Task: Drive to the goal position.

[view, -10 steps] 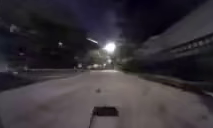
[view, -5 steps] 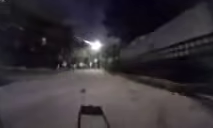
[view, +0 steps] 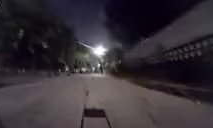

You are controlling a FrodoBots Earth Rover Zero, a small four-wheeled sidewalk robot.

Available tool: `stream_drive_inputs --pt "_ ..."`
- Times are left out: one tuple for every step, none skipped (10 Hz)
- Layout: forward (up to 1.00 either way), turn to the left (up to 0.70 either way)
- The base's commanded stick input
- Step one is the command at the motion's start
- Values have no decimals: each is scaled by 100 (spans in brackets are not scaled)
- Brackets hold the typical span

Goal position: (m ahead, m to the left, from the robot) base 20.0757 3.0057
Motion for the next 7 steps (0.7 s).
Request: stream_drive_inputs --pt "100 0" --pt "100 0" --pt "100 0" --pt "100 0" --pt "100 0" --pt "100 0" --pt "100 0"
